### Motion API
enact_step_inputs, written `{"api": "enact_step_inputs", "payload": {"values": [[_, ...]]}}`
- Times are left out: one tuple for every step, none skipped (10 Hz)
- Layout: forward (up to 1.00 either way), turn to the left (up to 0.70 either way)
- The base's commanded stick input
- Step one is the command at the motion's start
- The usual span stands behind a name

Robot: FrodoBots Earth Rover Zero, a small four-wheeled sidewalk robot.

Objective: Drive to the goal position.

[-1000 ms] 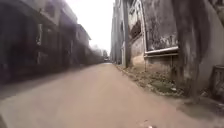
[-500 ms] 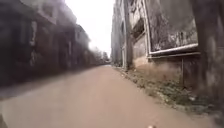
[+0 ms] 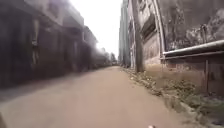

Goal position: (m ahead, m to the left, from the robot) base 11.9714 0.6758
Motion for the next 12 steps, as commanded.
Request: {"api": "enact_step_inputs", "payload": {"values": [[1.0,0.0],[1.0,0.0],[1.0,0.0],[1.0,0.0],[1.0,0.0],[1.0,0.0],[1.0,0.0],[1.0,0.0],[1.0,0.0],[1.0,0.0],[1.0,0.0],[1.0,0.0]]}}
